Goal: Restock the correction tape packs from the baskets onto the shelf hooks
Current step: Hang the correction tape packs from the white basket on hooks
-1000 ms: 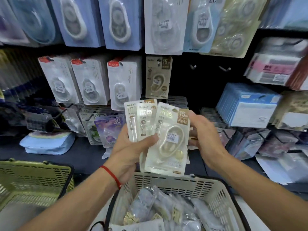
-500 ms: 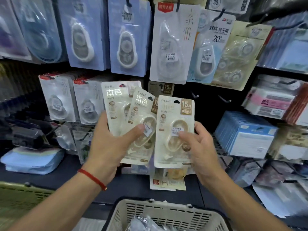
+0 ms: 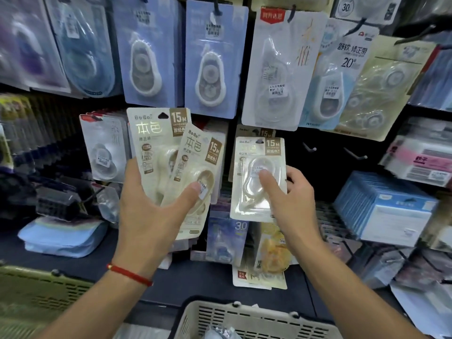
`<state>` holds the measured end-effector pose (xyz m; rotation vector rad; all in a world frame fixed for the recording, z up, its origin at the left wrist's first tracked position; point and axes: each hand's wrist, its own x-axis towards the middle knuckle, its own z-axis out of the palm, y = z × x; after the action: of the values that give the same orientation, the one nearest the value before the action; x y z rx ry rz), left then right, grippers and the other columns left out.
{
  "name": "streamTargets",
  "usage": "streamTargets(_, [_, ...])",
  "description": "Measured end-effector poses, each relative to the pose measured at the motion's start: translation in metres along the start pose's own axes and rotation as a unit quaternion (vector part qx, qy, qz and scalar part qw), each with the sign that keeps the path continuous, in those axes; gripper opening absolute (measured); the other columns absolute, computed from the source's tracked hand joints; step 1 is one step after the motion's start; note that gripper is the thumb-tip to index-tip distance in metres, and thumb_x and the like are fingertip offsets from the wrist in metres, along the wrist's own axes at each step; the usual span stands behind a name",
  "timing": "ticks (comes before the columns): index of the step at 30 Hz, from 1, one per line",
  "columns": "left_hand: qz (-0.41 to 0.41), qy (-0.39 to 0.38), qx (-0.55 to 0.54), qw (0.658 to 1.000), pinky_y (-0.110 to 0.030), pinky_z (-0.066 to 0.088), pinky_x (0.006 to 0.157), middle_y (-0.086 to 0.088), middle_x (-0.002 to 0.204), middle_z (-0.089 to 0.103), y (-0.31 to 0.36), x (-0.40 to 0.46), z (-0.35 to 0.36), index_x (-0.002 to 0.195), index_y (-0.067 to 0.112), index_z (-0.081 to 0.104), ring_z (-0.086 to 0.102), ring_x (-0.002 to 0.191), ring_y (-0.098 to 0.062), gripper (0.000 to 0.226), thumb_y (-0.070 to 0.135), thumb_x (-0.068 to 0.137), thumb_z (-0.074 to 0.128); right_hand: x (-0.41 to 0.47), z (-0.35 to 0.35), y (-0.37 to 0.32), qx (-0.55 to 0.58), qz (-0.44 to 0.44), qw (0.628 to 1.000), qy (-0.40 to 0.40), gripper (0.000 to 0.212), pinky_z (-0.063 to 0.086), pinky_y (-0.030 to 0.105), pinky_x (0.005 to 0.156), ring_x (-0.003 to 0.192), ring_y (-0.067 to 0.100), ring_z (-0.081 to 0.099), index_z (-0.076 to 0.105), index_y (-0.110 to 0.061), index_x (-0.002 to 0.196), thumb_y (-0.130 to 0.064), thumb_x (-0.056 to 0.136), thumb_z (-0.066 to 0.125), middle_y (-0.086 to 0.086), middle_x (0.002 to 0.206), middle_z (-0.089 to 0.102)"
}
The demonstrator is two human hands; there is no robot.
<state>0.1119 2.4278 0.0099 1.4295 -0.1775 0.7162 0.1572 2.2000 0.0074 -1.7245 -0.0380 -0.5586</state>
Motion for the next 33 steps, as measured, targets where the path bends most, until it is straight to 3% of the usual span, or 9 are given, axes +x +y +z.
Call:
streamTargets(5, [-0.026, -0.024, -0.037, 0.999, -0.019, 0.061, 0.076, 0.017, 0.117, 0.075, -0.003, -0.003, 0.012, 0.123, 0.032, 0.059, 0.075, 0.104, -0.004, 0.059, 0.01, 0.078, 0.09, 0.0, 0.0, 0.012, -0.201, 0.041, 0.979, -0.008, 0.059, 0.053, 0.036, 0.094, 0.114, 0.007, 0.064, 0.049, -0.023, 0.146, -0.058, 0.099, 0.058, -0.007, 0.132, 0.063])
streamTargets(7, [-0.041, -0.034, -0.058, 0.997, -0.02, 0.062, 0.075, 0.016, 0.114, 0.077, -0.004, -0.006, 0.018, 0.121, 0.031, 0.06, 0.076, 0.102, -0.005, 0.059, 0.013, 0.075, 0.091, -0.005, 0.001, 0.008, -0.136, 0.021, 0.989, -0.049, 0.042, 0.052, 0.029, 0.085, 0.101, -0.002, 0.066, 0.06, -0.032, 0.129, -0.059, 0.096, 0.06, -0.011, 0.12, 0.068])
streamTargets(9, [-0.051, -0.039, -0.082, 0.995, -0.023, 0.063, 0.075, 0.012, 0.115, 0.078, -0.005, -0.008, 0.022, 0.123, 0.028, 0.061, 0.077, 0.102, -0.009, 0.06, 0.014, 0.073, 0.091, -0.011, 0.003, 0.003, -0.062, 0.017, 0.984, -0.167, 0.039, 0.056, 0.028, 0.081, 0.096, 0.0, 0.071, 0.067, -0.039, 0.115, -0.067, 0.089, 0.062, -0.014, 0.108, 0.075])
streamTargets(12, [-0.064, -0.051, -0.116, 0.99, -0.028, 0.064, 0.078, 0.004, 0.119, 0.078, -0.007, -0.01, 0.026, 0.129, 0.023, 0.059, 0.077, 0.106, -0.017, 0.066, 0.014, 0.072, 0.092, -0.023, 0.008, 0.001, -0.044, 0.001, 0.964, -0.262, 0.042, 0.057, 0.022, 0.079, 0.101, 0.005, 0.073, 0.067, -0.039, 0.116, -0.067, 0.084, 0.071, -0.017, 0.111, 0.076])
streamTargets(15, [-0.074, -0.064, -0.122, 0.988, -0.034, 0.064, 0.082, 0.001, 0.123, 0.077, -0.008, -0.01, 0.028, 0.132, 0.022, 0.058, 0.076, 0.11, -0.02, 0.069, 0.019, 0.072, 0.093, -0.027, 0.008, 0.006, 0.03, 0.012, 0.972, -0.235, 0.047, 0.06, 0.023, 0.083, 0.104, 0.012, 0.075, 0.064, -0.03, 0.118, -0.053, 0.082, 0.083, -0.009, 0.114, 0.077])
streamTargets(18, [-0.075, -0.049, -0.088, 0.992, -0.032, 0.065, 0.082, 0.004, 0.118, 0.077, -0.01, -0.007, 0.027, 0.13, 0.024, 0.06, 0.076, 0.106, -0.015, 0.053, 0.018, 0.084, 0.086, -0.024, 0.004, 0.006, 0.123, 0.045, 0.974, -0.185, 0.056, 0.063, 0.027, 0.078, 0.103, 0.021, 0.078, 0.06, -0.022, 0.121, -0.042, 0.076, 0.086, 0.0, 0.112, 0.08])
streamTargets(24, [-0.06, -0.026, -0.034, 0.997, -0.014, 0.059, 0.069, 0.02, 0.11, 0.076, -0.014, -0.002, 0.02, 0.121, 0.034, 0.062, 0.074, 0.099, 0.0, 0.045, 0.005, 0.09, 0.077, -0.013, -0.006, 0.006, 0.08, 0.034, 0.993, -0.078, 0.051, 0.06, 0.056, 0.094, 0.102, 0.018, 0.077, 0.059, -0.031, 0.117, -0.047, 0.073, 0.077, -0.004, 0.112, 0.079])
streamTargets(30, [-0.046, -0.012, -0.013, 0.999, -0.012, 0.058, 0.068, 0.022, 0.105, 0.076, -0.012, -0.001, 0.018, 0.115, 0.034, 0.062, 0.074, 0.096, 0.001, 0.042, 0.003, 0.091, 0.075, -0.022, 0.002, 0.001, 0.123, 0.01, 0.991, -0.044, 0.042, 0.065, 0.05, 0.084, 0.097, 0.019, 0.079, 0.062, -0.027, 0.121, -0.038, 0.084, 0.08, -0.003, 0.106, 0.081])
streamTargets(33, [-0.046, -0.004, -0.019, 0.999, -0.016, 0.06, 0.069, 0.019, 0.106, 0.076, -0.012, 0.001, 0.016, 0.118, 0.029, 0.062, 0.074, 0.097, -0.001, 0.041, 0.002, 0.091, 0.075, -0.027, 0.007, 0.0, 0.113, -0.009, 0.994, -0.012, 0.036, 0.064, 0.038, 0.08, 0.095, 0.012, 0.079, 0.063, -0.031, 0.122, -0.035, 0.091, 0.079, -0.009, 0.104, 0.08])
